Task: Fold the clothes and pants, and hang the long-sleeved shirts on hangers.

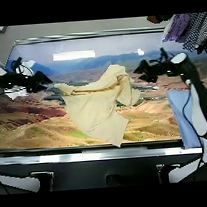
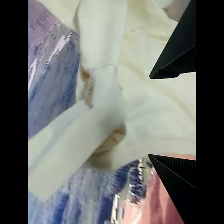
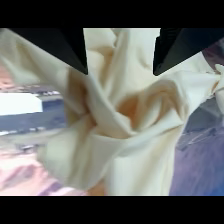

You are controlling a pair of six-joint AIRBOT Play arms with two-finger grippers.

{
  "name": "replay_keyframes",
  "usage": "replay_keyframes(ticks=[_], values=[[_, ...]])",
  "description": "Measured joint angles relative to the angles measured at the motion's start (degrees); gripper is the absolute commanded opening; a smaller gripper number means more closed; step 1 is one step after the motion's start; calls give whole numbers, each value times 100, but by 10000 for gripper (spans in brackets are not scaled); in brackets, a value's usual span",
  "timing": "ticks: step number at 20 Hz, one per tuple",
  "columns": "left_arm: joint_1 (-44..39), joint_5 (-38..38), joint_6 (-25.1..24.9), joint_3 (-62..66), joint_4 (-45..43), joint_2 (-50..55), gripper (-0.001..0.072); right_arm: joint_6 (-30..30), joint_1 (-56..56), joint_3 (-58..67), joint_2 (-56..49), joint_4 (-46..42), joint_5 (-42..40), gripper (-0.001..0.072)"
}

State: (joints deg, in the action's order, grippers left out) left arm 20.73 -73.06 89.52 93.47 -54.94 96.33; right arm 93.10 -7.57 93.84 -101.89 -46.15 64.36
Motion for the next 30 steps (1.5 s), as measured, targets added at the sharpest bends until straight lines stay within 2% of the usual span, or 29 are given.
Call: replay_keyframes(ticks=[1, 2, 3, 8, 10, 11, 12, 13, 14, 17, 22, 26, 30], values=[[114, -188, -28, -35, -70, -181, 536, -83, -210, 0, -2, -63, 192, 498], [221, -323, -52, -111, -122, -367, 536, -186, -382, 0, -33, -107, 398, 541], [306, -426, -61, -223, -168, -538, 537, -291, -483, 0, -90, -136, 568, 552], [566, -588, -92, -1471, -280, -1478, 536, -728, -402, 0, -608, -280, 1117, 550], [603, -457, -98, -2188, -280, -1891, 536, -811, -223, 0, -807, -341, 1176, 508], [612, -385, -98, -2540, -240, -2083, 536, -831, -129, 0, -887, -380, 1176, 421], [619, -282, -101, -2920, -151, -2273, 536, -861, -31, 0, -955, -426, 1169, 303], [614, -195, -103, -3265, -52, -2417, 537, -868, 52, 0, -999, -463, 1130, 148], [590, -122, -116, -3613, 87, -2542, 536, -870, 127, 0, -1032, -494, 1060, 26], [293, 153, -216, -4474, 546, -2726, 536, -863, 227, 0, -1021, -579, 977, 28], [-986, 1073, -181, -5392, 1176, -2640, 536, -706, 278, 0, -627, -841, 951, 28], [-1969, 1735, 120, -5619, 1491, -2275, 536, -560, 284, 0, -328, -990, 933, 28], [-2551, 2166, 452, -5670, 1703, -1993, 525, -457, 284, 0, -98, -1047, 933, 28]])
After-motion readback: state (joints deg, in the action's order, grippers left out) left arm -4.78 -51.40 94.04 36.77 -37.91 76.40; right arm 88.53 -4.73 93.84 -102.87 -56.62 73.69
